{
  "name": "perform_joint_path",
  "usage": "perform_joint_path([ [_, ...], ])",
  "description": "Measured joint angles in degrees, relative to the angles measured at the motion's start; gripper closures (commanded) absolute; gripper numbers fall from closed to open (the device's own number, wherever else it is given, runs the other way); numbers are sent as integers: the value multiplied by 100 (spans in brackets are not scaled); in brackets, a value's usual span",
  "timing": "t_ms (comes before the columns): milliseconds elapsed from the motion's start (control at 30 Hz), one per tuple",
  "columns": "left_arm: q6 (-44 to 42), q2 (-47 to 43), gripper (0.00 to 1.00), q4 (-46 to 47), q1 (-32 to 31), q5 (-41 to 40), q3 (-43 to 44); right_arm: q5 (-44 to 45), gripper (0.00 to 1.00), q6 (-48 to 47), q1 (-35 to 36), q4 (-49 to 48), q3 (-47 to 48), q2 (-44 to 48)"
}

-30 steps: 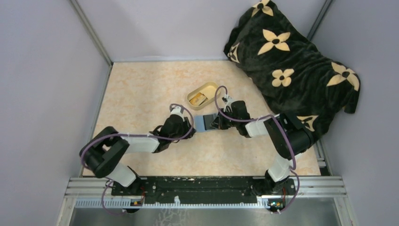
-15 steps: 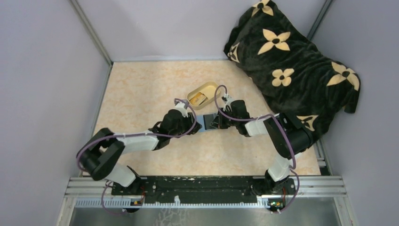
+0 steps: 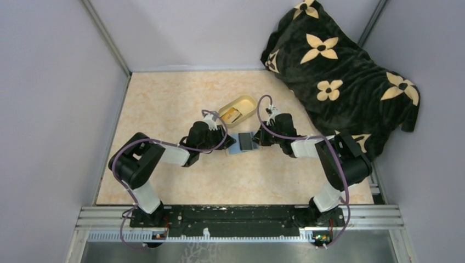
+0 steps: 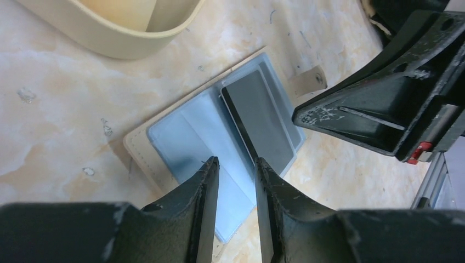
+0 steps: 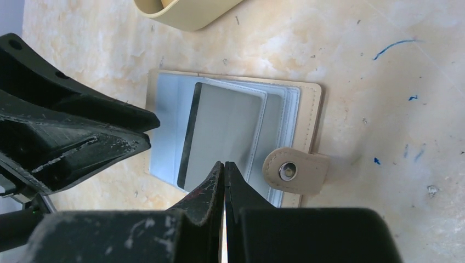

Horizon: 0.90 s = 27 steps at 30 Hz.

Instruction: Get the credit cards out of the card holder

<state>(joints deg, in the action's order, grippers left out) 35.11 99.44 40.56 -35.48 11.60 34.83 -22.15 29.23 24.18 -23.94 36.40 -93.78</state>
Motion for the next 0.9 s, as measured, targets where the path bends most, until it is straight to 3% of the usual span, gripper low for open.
perform_joint_path([
  [900,754,984,64,1388,52,739,0,-177,100,98,0,-549,46,-573],
])
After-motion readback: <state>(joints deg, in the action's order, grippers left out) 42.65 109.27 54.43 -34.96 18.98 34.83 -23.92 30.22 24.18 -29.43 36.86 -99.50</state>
